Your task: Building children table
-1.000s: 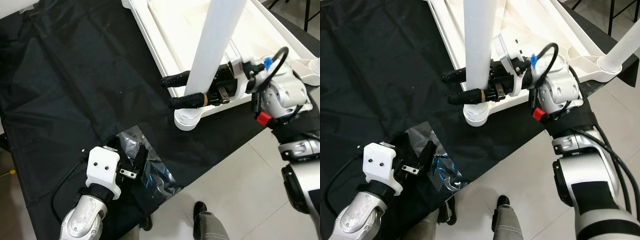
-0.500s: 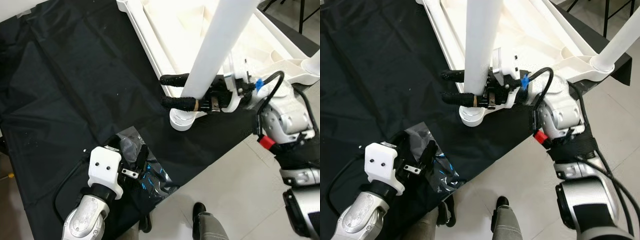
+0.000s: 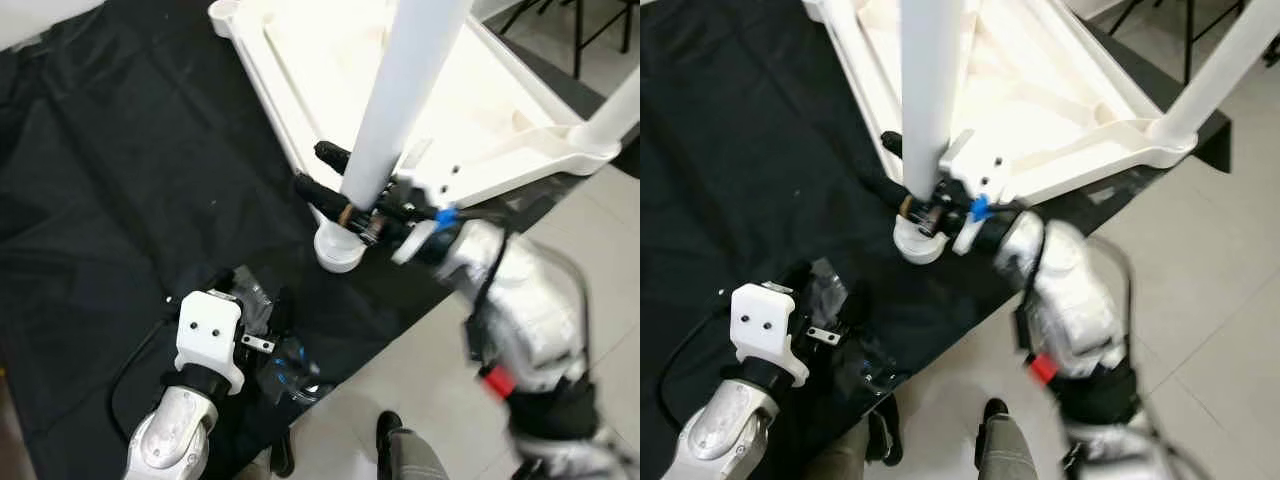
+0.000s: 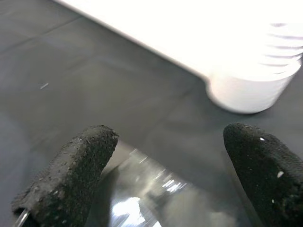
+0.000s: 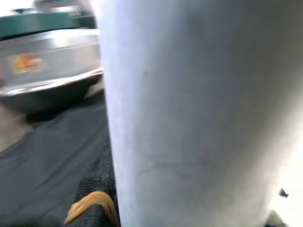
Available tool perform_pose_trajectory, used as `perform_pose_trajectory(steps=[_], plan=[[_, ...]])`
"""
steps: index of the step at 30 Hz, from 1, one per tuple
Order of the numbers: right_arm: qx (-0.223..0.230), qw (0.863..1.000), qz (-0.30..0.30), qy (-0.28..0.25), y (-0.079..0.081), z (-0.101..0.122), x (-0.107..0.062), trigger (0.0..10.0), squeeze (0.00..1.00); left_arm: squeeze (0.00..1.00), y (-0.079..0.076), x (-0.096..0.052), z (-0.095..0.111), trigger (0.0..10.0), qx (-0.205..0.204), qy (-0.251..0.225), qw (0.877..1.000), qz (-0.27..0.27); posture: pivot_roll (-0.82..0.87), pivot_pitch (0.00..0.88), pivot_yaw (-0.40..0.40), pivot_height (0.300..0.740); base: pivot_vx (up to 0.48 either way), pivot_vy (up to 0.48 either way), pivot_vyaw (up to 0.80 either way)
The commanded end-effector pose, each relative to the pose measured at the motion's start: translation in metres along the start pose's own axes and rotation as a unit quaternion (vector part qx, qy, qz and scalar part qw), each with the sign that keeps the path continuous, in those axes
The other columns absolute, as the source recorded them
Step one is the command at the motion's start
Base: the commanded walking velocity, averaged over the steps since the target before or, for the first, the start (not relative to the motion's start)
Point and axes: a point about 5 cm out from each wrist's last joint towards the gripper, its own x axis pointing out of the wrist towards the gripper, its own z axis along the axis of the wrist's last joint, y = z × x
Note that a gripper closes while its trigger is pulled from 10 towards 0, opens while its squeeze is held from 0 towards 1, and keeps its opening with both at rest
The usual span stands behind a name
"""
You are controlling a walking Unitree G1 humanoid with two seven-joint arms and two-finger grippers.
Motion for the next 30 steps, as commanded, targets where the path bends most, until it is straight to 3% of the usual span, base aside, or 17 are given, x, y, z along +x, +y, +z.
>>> perform_pose_trajectory(steps=[1, 4, 6, 15, 17, 19, 21, 22, 24, 25, 26, 30], plan=[[0.052, 0.971, -0.119, 0.202, -0.003, -0.077, -0.029, 10.0, 0.0, 0.0, 0.001, -0.004, -0.007, 10.0, 0.004, 0.014, 1.0, 0.003, 0.02, 0.393, 0.051, 0.74, 0.0, 0.0, 0.0], [0.077, 0.962, -0.144, 0.219, 0.019, -0.089, -0.032, 10.0, 0.0, 0.0, 0.004, -0.001, -0.006, 10.0, -0.001, 0.006, 1.0, 0.009, 0.03, 0.38, 0.049, 0.74, 0.0, 0.0, 0.0], [0.082, 0.96, -0.144, 0.227, 0.028, -0.094, -0.028, 10.0, 0.0, 0.0, 0.017, 0.004, -0.002, 10.0, -0.009, -0.009, 0.999, 0.043, 0.03, 0.355, 0.049, 0.74, 0.0, 0.0, 0.0], [0.068, 0.958, -0.158, 0.229, 0.022, -0.093, -0.018, 10.0, 0.0, 0.0, 0.054, 0.022, 0.022, 10.0, 0.011, -0.061, 0.995, 0.082, 0.05, 0.307, 0.039, 0.74, 0.0, 0.0, 0.0], [0.036, 0.97, -0.11, 0.212, 0.012, -0.085, -0.001, 10.0, 0.0, 0.0, 0.062, 0.028, 0.028, 10.0, 0.006, -0.075, 0.993, 0.094, 0.05, 0.29, 0.038, 0.74, 0.0, 0.0, 0.0], [0.022, 0.974, -0.088, 0.206, 0.01, -0.081, 0.005, 10.0, 0.0, 0.0, 0.062, 0.029, 0.027, 10.0, 0.004, -0.076, 0.993, 0.094, 0.04, 0.289, 0.038, 0.74, 0.0, 0.0, 0.0], [-0.026, 0.985, -0.001, 0.173, -0.002, -0.063, 0.017, 10.0, 0.0, 0.0, 0.056, 0.03, 0.023, 10.0, -0.008, -0.072, 0.993, 0.09, 0.04, 0.279, 0.033, 0.74, 0.0, 0.0, 0.0], [-0.026, 0.985, -0.001, 0.173, -0.002, -0.063, 0.017, 10.0, 0.0, 0.0, 0.056, 0.03, 0.023, 10.0, -0.008, -0.072, 0.993, 0.09, 0.04, 0.279, 0.033, 0.74, 0.0, 0.0, 0.0], [-0.057, 0.983, 0.083, 0.154, -0.008, -0.048, 0.022, 10.0, 0.0, 0.0, 0.053, 0.031, 0.024, 10.0, -0.021, -0.074, 0.993, 0.088, 0.04, 0.276, 0.03, 0.74, 0.0, 0.0, 0.0], [-0.057, 0.983, 0.083, 0.154, -0.008, -0.048, 0.022, 10.0, 0.0, 0.0, 0.053, 0.031, 0.024, 10.0, -0.021, -0.074, 0.993, 0.088, 0.04, 0.276, 0.03, 0.74, 0.0, 0.0, 0.0], [-0.057, 0.98, 0.13, 0.142, -0.013, -0.042, 0.021, 10.0, 0.0, 0.0, 0.057, 0.034, 0.028, 10.0, -0.029, -0.082, 0.992, 0.089, 0.04, 0.271, 0.025, 0.74, 0.0, 0.0, 0.0], [-0.046, 0.98, 0.144, 0.13, -0.016, -0.04, 0.022, 10.0, 0.0, 0.0, 0.06, 0.036, 0.031, 10.0, -0.031, -0.087, 0.992, 0.089, 0.04, 0.269, 0.021, 0.74, 0.0, 0.0, 0.0]])
